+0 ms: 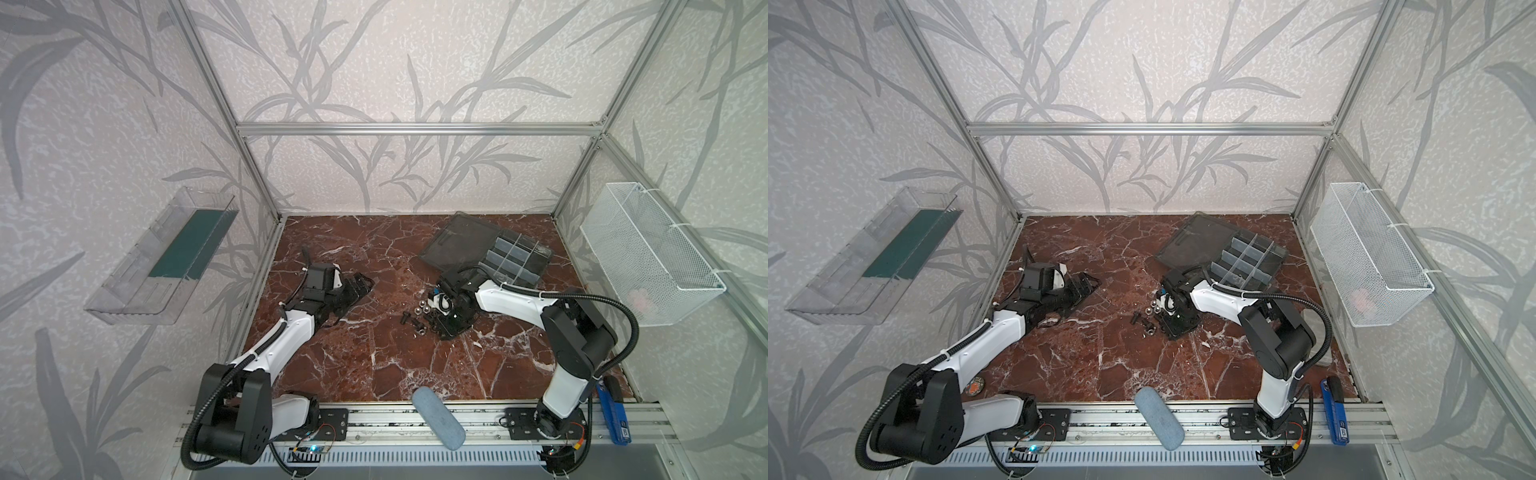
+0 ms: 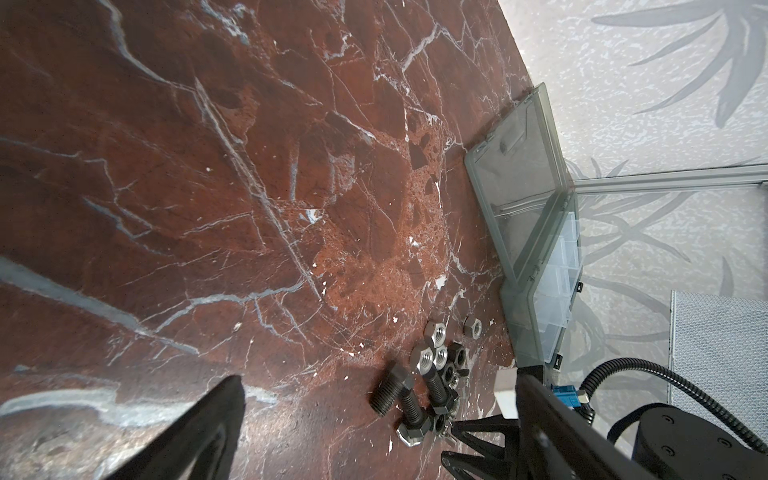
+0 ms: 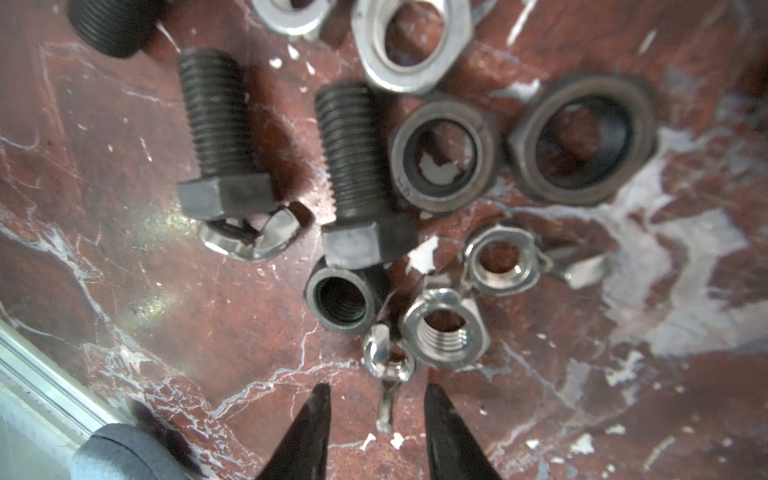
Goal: Sort the screws and nuts into containers
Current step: 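Lower the right gripper and close it on the steel wing nut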
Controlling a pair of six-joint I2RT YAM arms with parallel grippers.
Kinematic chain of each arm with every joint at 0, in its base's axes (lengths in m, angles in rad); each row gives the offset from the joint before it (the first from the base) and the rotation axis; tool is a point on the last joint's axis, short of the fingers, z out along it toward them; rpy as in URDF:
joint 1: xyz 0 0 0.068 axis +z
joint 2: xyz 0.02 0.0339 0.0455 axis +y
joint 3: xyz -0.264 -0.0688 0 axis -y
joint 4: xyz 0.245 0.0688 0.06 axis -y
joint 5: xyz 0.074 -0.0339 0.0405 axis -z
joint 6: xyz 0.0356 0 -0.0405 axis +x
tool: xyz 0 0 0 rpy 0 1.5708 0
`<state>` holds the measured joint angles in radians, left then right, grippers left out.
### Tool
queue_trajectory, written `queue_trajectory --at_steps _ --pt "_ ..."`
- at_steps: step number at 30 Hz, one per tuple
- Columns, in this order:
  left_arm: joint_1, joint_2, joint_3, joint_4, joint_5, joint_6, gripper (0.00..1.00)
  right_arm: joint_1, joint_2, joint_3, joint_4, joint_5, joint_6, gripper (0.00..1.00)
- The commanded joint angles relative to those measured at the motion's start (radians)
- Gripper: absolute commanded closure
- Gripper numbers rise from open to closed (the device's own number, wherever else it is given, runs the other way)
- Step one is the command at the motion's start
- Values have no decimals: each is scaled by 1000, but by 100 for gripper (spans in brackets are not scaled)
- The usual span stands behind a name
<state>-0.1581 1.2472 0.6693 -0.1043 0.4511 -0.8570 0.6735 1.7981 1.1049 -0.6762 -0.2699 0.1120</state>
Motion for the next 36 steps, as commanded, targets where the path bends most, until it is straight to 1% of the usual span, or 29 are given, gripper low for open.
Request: queue_trajectory --at_steps 1,8,20,25,33,36 --pt "-3 6 3 -4 1 4 1 6 19 -4 1 11 -1 65" --pt "-3 11 2 -3 0 4 0 7 38 -5 12 14 4 73" --pt "-3 12 3 -3 0 6 1 7 51 -5 18 24 8 80" --pt "-3 11 2 -1 1 4 0 6 53 -4 18 26 12 81" --pt "-3 10 2 0 3 4 0 7 59 13 11 41 18 80" --pt "-3 9 3 1 5 6 1 7 63 19 6 46 20 81"
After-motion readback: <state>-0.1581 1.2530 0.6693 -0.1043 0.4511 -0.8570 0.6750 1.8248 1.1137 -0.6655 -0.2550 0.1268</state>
